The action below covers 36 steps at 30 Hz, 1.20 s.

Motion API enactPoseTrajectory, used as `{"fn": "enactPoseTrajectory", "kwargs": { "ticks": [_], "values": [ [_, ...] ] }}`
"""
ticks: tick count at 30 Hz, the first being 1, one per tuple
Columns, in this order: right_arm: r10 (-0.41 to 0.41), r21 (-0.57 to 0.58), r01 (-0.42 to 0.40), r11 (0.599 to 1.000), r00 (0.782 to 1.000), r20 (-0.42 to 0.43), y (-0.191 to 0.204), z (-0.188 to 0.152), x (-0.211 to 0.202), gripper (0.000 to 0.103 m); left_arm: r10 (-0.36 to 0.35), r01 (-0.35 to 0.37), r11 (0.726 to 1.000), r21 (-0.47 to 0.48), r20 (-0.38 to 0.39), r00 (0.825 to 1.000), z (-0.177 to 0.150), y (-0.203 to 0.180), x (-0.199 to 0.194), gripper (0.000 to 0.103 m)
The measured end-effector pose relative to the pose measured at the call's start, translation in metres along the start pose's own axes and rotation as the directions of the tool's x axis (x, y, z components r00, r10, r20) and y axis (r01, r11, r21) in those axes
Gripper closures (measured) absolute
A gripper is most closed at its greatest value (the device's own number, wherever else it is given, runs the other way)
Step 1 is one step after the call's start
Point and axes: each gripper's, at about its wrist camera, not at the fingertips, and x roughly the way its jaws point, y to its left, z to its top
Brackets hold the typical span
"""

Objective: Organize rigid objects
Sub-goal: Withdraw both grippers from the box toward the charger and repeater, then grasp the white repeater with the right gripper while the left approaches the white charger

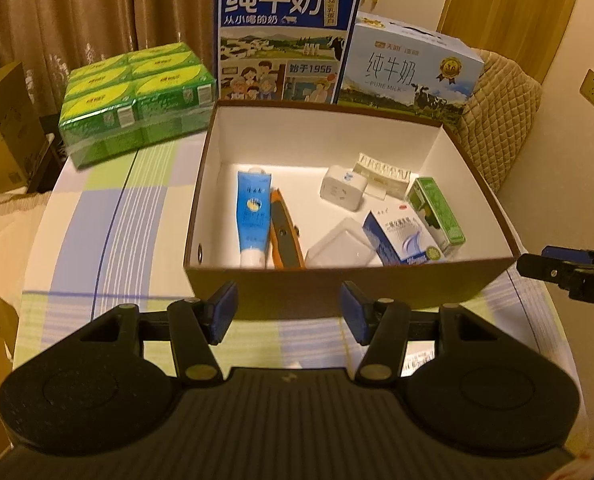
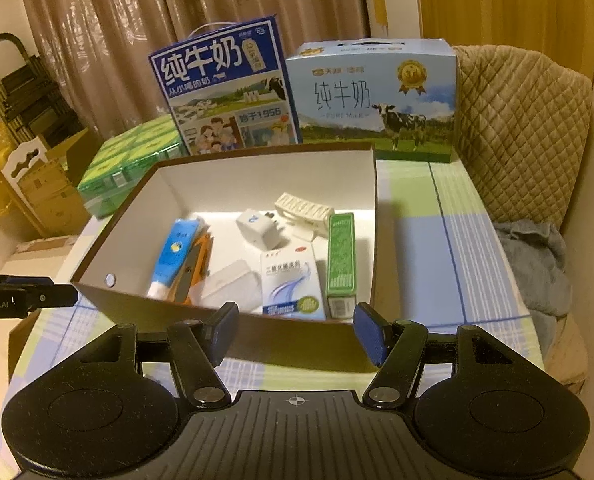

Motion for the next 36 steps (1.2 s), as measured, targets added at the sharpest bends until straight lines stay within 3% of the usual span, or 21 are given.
{"fn": "enactPoseTrajectory", "kwargs": {
  "ticks": [16,36],
  "values": [
    [0.043,0.010,-0.043,0.999,0.998,-0.052,0.011,-0.033,-0.019,0.042,0.009,-0.012,0.998,-0.058,-0.057,0.998,-0.050,0.003,-0.015,0.050],
    [0.088,-0.076,-0.103,0.992,0.980,-0.180,0.043,-0.080,-0.010,0.042,0.023,-0.031,0.998,-0.056,-0.131,0.991,-0.095,-0.006,-0.013,0.050]
  ]
}}
